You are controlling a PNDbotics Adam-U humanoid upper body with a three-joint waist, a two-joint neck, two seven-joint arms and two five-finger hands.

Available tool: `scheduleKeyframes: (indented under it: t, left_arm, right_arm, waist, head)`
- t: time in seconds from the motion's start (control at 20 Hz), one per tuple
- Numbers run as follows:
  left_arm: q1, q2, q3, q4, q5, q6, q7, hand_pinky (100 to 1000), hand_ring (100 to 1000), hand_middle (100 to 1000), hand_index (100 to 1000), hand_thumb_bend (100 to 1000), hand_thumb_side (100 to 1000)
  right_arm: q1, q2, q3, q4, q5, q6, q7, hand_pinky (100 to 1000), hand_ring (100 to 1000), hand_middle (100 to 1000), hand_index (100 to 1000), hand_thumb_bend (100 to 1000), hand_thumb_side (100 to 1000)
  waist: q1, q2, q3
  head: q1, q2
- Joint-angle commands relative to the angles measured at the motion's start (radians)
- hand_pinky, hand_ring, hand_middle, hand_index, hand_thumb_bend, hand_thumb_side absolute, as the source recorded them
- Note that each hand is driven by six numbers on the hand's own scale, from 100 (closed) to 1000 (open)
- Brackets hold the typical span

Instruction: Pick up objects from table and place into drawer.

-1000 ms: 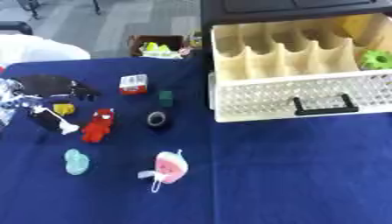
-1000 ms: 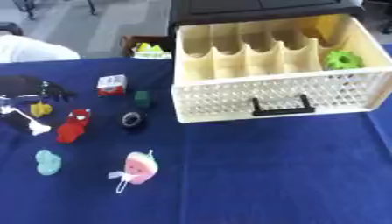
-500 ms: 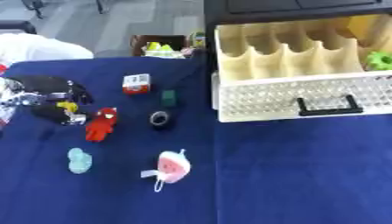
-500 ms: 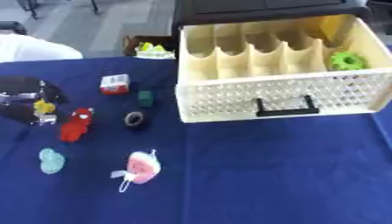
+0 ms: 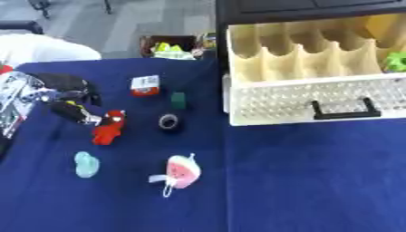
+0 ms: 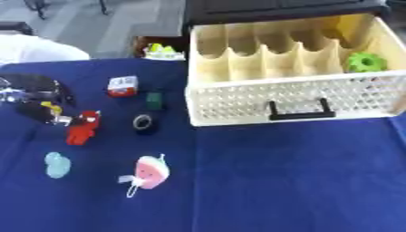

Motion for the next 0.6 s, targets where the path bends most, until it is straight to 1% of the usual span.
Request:
scheduleKeyframes:
  t: [0.05,0.2,0.4,0.6]
  left_arm:
    - [-0.03,0.003,-0.006,0.012,-0.027,-0.011,0.006,656,728,715,836,494,1000]
    - [-0.03,-0.01,-0.015,0.016,-0.038,-0.008,0.02,654,725,715,846,482,1000]
    - [-0.019,-0.014,-0.034,0.013,-0.022,0.019,0.053,653,721,710,842,485,1000]
    - [-0.011,-0.017,-0.05,0.024,-0.022,0.047,0.065,654,724,713,837,489,1000]
  right_arm:
    - [-0.008,-0.013,-0.017,-0.011,-0.009,0.002,-0.004,718,314,261,700,100,1000]
    - [-0.001,-0.009,-0.02,-0.011,-0.013,0.003,-0.006,719,311,258,696,100,1000]
    - [0.004,-0.008,-0.021,-0.011,-0.012,0.006,0.0,721,309,256,695,100,1000]
    - [0.007,-0.005,-0.022,-0.011,-0.014,0.007,0.002,722,308,254,693,100,1000]
  waist:
    - [-0.001,-0.031,0.003]
    - [0.001,-0.033,0.007]
    - [0.007,-0.033,0.011]
    - [0.01,-0.031,0.013]
  head:
    - [0.004,0.009]
    - [-0.005,0.009]
    - [-0.02,0.006]
    - [-0.022,0.009]
